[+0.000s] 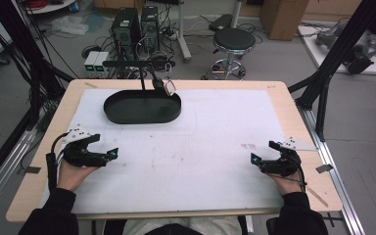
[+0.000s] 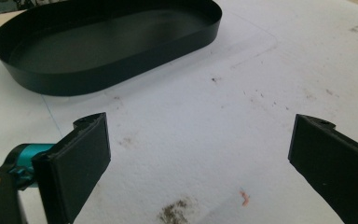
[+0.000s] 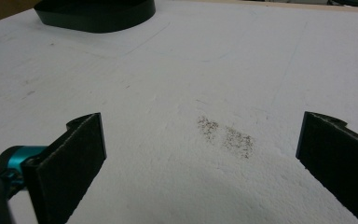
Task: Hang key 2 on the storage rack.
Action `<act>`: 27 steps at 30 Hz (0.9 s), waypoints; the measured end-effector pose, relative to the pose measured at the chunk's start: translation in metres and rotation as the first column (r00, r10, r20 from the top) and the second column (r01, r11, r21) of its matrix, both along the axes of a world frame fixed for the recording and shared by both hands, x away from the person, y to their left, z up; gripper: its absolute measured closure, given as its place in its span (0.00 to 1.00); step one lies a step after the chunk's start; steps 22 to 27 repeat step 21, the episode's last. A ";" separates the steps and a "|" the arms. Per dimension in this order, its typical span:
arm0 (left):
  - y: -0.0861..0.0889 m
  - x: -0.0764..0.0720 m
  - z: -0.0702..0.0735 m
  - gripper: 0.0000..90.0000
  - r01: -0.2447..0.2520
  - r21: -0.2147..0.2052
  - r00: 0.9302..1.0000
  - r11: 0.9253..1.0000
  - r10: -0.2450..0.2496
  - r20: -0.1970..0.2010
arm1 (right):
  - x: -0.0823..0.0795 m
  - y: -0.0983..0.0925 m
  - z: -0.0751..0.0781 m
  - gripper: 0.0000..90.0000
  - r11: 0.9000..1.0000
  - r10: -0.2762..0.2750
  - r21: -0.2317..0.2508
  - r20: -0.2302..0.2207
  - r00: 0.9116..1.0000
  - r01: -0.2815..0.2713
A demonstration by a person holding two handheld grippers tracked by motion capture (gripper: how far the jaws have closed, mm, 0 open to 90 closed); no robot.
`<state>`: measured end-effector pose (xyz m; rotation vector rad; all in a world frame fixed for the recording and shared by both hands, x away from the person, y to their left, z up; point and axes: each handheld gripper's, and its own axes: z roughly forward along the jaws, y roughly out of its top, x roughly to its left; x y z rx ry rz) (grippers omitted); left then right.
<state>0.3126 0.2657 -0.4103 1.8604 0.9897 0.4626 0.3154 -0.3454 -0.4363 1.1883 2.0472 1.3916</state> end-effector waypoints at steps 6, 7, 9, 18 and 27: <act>0.003 -0.010 -0.008 0.07 0.015 -0.028 1.000 0.999 -0.016 -0.009 | 0.000 0.000 0.000 0.01 1.000 0.002 -0.002 0.000 1.000 -0.002; 0.005 -0.013 -0.009 0.07 0.020 -0.034 1.000 0.999 -0.021 -0.009 | 0.000 0.000 0.000 0.01 1.000 0.004 -0.002 0.000 1.000 -0.004; 0.007 -0.017 -0.011 0.07 0.025 -0.045 1.000 0.999 -0.025 -0.005 | 0.000 0.000 0.000 0.01 1.000 0.004 -0.002 0.001 1.000 -0.004; 0.016 -0.030 -0.020 0.07 -0.021 -0.037 1.000 0.999 0.021 0.002 | 0.000 0.000 0.000 0.01 1.000 0.007 -0.006 -0.002 1.000 -0.007; 0.015 -0.031 -0.020 0.07 -0.024 -0.037 1.000 0.999 0.024 0.008 | -0.001 0.000 0.000 0.01 1.000 0.008 -0.011 -0.001 1.000 -0.008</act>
